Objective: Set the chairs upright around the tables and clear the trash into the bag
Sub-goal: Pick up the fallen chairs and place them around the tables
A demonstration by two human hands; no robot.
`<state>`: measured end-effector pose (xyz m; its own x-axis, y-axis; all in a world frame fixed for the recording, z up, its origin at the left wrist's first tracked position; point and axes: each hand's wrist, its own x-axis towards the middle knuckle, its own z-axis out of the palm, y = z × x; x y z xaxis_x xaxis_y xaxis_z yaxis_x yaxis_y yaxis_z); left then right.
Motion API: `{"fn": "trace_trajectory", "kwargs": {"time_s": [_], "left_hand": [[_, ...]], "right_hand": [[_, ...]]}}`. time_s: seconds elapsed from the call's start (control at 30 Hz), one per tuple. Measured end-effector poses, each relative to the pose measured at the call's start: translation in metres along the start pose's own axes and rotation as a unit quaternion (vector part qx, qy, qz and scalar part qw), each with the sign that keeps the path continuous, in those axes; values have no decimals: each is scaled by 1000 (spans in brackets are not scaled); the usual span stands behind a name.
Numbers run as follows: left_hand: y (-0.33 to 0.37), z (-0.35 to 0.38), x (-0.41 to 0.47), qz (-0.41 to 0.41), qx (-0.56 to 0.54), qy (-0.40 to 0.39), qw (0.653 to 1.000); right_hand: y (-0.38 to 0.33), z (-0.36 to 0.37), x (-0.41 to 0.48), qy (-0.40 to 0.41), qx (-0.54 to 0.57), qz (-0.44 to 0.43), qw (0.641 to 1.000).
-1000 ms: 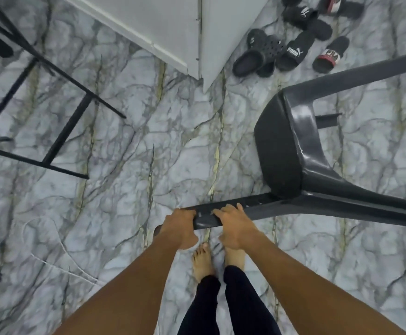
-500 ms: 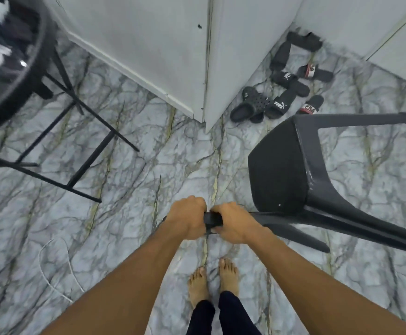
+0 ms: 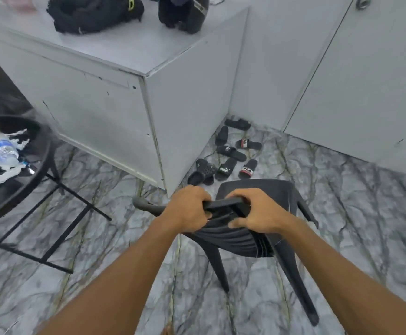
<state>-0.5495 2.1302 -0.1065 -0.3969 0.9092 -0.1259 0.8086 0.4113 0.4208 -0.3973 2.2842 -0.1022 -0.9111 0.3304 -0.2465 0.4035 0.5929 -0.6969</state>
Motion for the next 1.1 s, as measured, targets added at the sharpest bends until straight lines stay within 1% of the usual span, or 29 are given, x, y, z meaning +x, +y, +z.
{"fn": "trace_trajectory", "kwargs": {"time_s": [0.1, 0.2, 0.27, 0.33, 0.4, 0.47, 0.6, 0.67, 0.77, 0.9, 0.97, 1.1], "left_hand": [[50, 9, 4, 22, 0, -11, 1000], [62, 17, -1, -9, 26, -47, 999], [56, 23, -7, -36, 41, -68, 996], [50, 30, -9, -50, 52, -70, 995], [52, 36, -4, -39, 61, -71, 995], [62, 43, 3, -12, 85, -71, 994], [74, 31, 8, 29, 122, -44, 991], [71, 9, 0, 25, 111, -21, 993], [50, -27, -31, -16, 82, -12, 996], [6, -69, -94, -91, 31, 51, 994], [-16, -86, -132, -136, 14, 94, 986], [-76, -104, -218, -221, 16, 156, 963]], "right_hand": [[5, -20, -36, 36, -68, -24, 997], [35, -49, -72, 45, -109, 26, 993], [45, -60, -93, 34, -168, 50, 984], [43, -58, -104, -4, -245, 43, 969], [38, -45, -107, -45, -305, 24, 951], [37, -38, -107, -44, -344, 9, 938], [36, -55, -106, -17, -345, -15, 938], [21, -65, -102, -9, -333, -41, 942], [-20, -69, -88, -17, -327, -92, 940], [-79, -53, -49, -59, -290, -144, 944], [-113, -31, -25, -74, -290, -194, 934], [-186, 34, 18, -100, -289, -294, 906]]}}
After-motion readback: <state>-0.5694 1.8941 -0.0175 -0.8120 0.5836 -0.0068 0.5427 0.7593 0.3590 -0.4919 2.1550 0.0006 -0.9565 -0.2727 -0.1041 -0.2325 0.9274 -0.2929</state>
